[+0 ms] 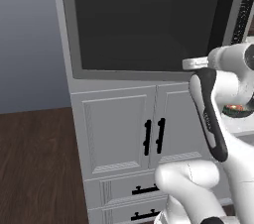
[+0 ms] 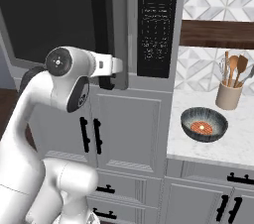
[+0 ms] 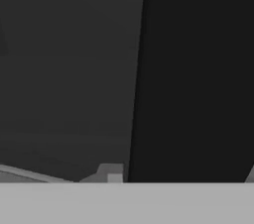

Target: Open the microwave, place the bowl with waffle inside the microwave, then close the microwave door and turn it on.

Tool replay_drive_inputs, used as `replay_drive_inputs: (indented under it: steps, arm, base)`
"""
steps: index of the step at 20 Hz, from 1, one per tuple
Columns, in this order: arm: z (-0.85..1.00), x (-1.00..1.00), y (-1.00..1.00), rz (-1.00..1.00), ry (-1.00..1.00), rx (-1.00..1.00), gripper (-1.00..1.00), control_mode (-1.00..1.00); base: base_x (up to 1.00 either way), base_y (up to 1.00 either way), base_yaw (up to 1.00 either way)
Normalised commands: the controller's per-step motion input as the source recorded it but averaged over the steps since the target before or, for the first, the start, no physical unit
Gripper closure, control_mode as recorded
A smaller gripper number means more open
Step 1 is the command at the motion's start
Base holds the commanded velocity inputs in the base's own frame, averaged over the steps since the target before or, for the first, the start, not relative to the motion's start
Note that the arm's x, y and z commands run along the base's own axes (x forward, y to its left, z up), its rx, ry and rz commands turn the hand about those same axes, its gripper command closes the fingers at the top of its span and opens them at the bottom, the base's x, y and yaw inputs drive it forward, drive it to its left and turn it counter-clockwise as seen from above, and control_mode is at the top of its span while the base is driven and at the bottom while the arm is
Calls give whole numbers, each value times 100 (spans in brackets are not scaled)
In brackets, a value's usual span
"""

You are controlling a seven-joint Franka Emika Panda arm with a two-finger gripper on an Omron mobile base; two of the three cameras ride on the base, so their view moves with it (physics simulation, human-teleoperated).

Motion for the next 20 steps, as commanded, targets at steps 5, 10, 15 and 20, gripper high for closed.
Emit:
replay_drive_inputs:
  steps: [5,10,15,20]
  arm:
    - [0,-100,100,0,15,-3,100,-100]
    - [0,-100,100,0,14,-9,100,-100]
    - [-5,-93,100,0,17,-13,100,-100]
    - [-24,-84,100,0,10,-10,-100,-100]
  base:
    - [0,0,0]
    - [0,0,0]
    - [0,0,0]
    - [0,0,0]
